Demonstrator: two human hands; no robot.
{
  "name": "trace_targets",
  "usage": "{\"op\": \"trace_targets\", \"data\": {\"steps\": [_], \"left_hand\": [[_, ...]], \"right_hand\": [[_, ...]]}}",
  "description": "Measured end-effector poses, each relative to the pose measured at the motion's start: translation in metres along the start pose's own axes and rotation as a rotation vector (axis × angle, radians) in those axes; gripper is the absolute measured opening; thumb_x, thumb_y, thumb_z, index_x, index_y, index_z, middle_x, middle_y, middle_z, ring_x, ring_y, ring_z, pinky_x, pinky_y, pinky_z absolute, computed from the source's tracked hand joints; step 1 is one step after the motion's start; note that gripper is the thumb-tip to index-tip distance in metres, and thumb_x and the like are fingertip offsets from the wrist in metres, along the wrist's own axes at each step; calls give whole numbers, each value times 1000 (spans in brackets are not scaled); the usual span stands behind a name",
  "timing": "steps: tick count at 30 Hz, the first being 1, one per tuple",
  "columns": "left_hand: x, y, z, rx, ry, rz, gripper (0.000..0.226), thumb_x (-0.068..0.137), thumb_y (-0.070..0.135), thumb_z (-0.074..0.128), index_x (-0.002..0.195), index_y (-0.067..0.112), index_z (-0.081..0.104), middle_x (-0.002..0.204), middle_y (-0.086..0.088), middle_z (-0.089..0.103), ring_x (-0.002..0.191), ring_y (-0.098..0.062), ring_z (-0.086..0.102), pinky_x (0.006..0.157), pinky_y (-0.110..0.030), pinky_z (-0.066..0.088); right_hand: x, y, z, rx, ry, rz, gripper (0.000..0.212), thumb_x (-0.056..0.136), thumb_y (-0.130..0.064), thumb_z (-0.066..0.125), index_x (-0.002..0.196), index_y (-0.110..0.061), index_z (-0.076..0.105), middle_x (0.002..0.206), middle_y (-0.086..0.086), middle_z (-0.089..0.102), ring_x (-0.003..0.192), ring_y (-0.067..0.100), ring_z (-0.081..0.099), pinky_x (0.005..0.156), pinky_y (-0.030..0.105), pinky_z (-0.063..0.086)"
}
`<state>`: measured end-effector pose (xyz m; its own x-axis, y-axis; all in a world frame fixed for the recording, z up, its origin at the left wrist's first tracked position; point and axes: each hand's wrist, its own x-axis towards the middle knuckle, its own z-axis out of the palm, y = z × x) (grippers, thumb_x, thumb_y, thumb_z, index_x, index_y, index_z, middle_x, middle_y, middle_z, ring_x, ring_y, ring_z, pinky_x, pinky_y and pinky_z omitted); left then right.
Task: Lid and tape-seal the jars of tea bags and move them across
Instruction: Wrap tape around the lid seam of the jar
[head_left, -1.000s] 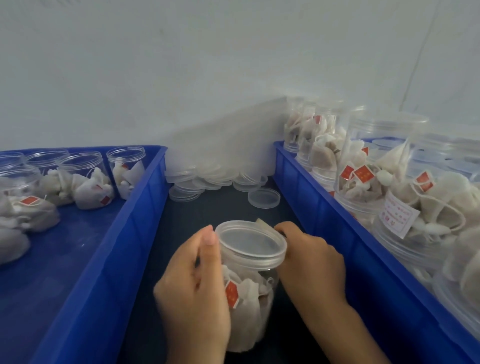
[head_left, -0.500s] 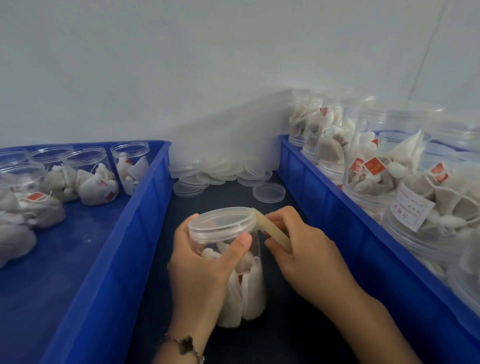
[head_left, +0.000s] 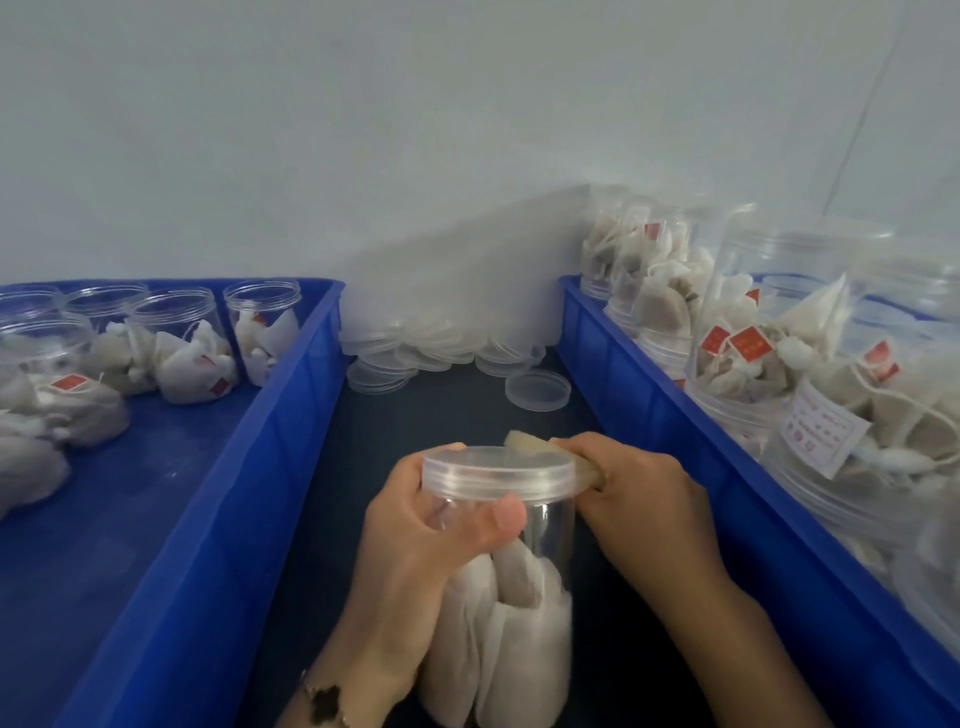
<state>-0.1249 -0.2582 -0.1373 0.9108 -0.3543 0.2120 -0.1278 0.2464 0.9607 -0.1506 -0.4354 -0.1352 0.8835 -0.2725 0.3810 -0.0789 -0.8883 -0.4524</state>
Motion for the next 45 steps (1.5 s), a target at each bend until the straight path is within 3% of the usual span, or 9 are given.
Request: {"op": "trace_targets", "data": {"steps": [9,13,16,20,26,31,36,40,45], "left_hand": [[-4,15,6,-1,-245,105,76,34,68,82,98,27,72,92,6,74,88,-4,69,70,-11,50],[15,13,15,37,-13,74,116,-2,70,79,87,-1,52,71,-7,63,68,-19,63,56,-14,48],[20,9,13,185,-58,7,97,28,62,87,95,-1,55,79,-3,61,85,-19,66,59,-7,46],[2,3,1,194,-32,59,101,33,74,74,123,32,54,116,11,65,108,-1,60,87,-22,47],[1,-15,6,114,129,193,59,66,57,59,122,41,50,114,28,63,108,8,57,83,-11,46],[-2,-18,8,359,235,234,92,45,68,77,121,52,30,110,44,50,105,25,45,77,4,35],[8,-18,-11,548,474,267,108,27,68,68,121,31,33,98,31,44,88,33,41,65,-5,37],[8,-24,-12,559,463,341,106,36,66,76,123,22,36,110,27,43,97,28,43,72,3,38],[8,-24,-13,542,490,356,104,32,65,84,115,32,31,104,30,41,91,28,45,66,2,38]], "right_hand": [[-4,-20,6,-53,-133,-61,14,89,-45,53,99,-36,50,84,-13,59,77,10,57,72,33,50],[-5,-18,3,-116,-120,-103,14,88,-43,55,99,-37,49,82,-13,55,75,9,56,67,29,47],[-5,-15,2,-87,-105,-61,16,89,-43,55,103,-37,50,82,-14,56,76,8,56,68,28,46],[-8,-12,2,-133,88,-37,14,94,-43,45,102,-33,54,78,-12,58,68,8,55,62,29,49],[-9,-16,8,-191,120,55,13,99,-32,40,107,-30,50,88,-10,60,74,11,58,63,28,50],[-10,-22,13,60,-48,-67,22,95,-37,45,117,-34,44,108,-11,56,94,13,58,79,37,51],[-9,-27,17,530,-323,-98,75,85,-30,61,135,-65,18,141,-25,38,128,1,40,101,28,41],[-8,-24,10,630,-376,-148,66,74,-59,60,129,-72,24,141,-30,40,130,-5,38,107,33,38],[-6,-19,7,538,-378,-185,65,72,-65,57,127,-73,25,146,-27,34,136,2,31,109,38,34]]}}
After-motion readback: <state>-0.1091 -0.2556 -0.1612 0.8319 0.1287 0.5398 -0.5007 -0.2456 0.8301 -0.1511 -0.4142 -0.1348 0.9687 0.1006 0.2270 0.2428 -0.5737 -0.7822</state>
